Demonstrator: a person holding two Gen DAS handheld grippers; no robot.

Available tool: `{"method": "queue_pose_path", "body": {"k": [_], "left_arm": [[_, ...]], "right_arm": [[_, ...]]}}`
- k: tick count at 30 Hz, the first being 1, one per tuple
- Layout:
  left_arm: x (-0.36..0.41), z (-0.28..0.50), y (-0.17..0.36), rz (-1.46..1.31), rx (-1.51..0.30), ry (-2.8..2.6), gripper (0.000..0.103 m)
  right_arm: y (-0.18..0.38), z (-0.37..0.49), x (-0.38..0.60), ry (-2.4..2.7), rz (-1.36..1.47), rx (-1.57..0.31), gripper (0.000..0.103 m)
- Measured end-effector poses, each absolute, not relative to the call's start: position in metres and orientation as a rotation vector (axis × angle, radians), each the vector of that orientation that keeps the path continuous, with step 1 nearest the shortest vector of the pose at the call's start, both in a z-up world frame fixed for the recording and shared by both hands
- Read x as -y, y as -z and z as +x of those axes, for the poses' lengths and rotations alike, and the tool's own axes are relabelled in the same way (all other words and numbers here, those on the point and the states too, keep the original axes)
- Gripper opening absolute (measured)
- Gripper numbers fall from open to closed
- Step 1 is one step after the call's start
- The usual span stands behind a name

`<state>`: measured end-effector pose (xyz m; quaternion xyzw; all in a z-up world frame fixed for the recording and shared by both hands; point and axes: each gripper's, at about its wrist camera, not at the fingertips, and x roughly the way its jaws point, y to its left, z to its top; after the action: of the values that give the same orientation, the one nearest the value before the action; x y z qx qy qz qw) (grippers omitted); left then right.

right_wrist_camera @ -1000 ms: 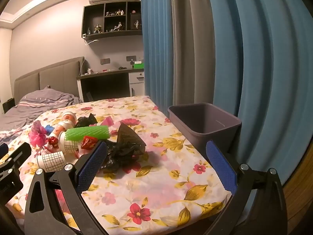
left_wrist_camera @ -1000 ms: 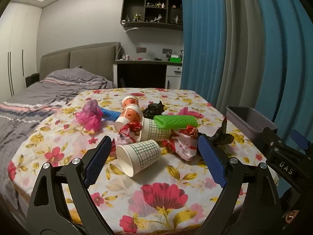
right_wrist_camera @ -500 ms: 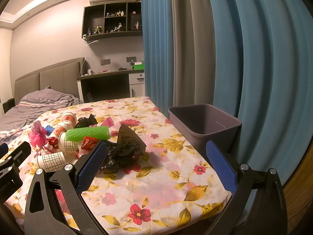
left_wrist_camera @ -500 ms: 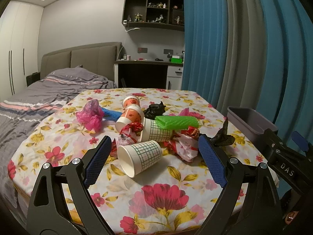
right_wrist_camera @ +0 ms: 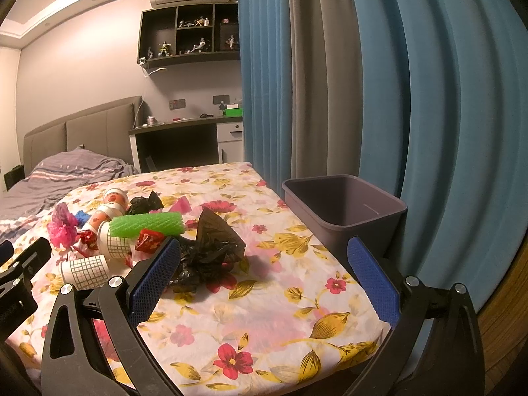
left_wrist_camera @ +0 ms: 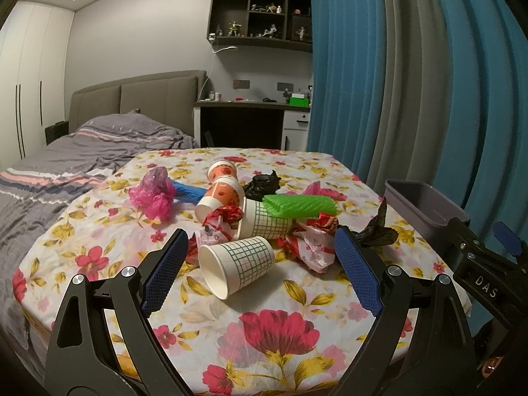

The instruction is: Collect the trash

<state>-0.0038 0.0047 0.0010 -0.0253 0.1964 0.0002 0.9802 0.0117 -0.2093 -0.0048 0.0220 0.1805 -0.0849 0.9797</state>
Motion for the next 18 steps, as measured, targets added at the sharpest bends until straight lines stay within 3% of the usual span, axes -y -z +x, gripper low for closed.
{"method": "queue_pose_path", "body": {"k": [18], "left_arm": [[-0.0044, -0.0005, 0.0014, -0.056, -0.394, -0.001, 0.089]], "right_arm": [[0.0046, 0.0117, 0.2097, 0.171, 0.044, -0.359, 0.098]]}}
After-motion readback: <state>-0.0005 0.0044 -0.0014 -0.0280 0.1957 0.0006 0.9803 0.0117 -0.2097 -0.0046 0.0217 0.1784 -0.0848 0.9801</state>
